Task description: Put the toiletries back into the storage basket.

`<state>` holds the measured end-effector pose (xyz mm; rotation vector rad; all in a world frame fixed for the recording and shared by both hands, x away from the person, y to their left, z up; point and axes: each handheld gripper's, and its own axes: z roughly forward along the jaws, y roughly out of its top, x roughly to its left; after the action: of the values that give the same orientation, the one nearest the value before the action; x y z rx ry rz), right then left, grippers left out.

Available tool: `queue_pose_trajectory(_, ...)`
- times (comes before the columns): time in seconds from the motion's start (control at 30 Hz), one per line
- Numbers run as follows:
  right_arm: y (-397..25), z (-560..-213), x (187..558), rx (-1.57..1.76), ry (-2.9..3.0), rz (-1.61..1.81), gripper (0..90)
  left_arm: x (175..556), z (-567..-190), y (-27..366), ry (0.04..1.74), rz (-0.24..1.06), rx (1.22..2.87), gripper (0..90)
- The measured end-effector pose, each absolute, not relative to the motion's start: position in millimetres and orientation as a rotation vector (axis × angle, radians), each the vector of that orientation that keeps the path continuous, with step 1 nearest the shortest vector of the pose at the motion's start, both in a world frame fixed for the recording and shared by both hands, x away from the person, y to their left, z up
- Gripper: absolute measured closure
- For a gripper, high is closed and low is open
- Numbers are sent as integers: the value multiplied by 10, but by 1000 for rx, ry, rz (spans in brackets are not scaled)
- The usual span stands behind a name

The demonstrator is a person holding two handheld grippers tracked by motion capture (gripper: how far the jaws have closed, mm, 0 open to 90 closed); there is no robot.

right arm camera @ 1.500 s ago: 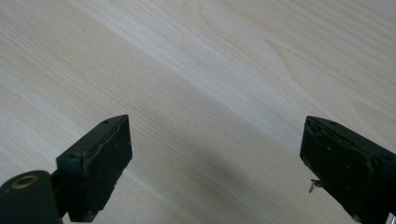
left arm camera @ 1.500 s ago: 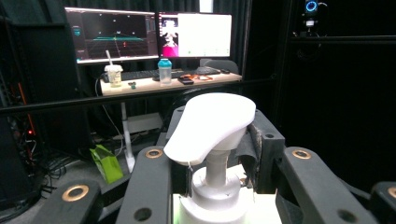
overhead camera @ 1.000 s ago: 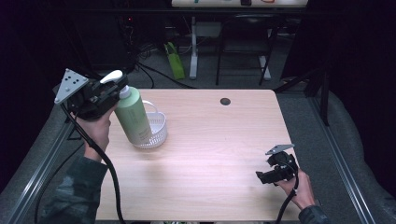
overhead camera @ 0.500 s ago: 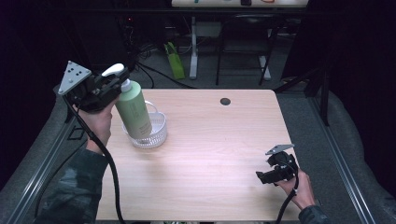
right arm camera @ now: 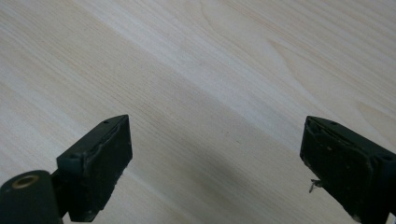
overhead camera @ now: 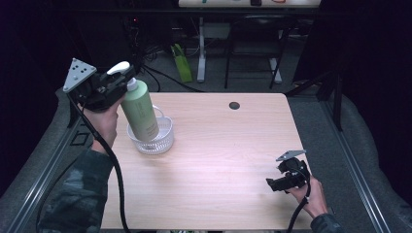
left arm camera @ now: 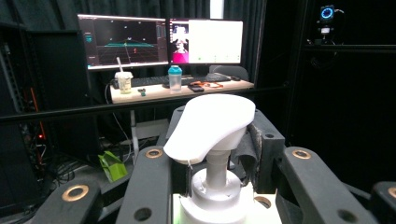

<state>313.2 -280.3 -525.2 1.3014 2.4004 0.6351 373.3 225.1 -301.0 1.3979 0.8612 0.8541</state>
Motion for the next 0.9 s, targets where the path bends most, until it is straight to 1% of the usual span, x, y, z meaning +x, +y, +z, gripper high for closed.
queue_pose_trajectory(0.9,-2798,-5259,3133,1304,2404,638,86,3994,-3053,2297,907,879,1388,664)
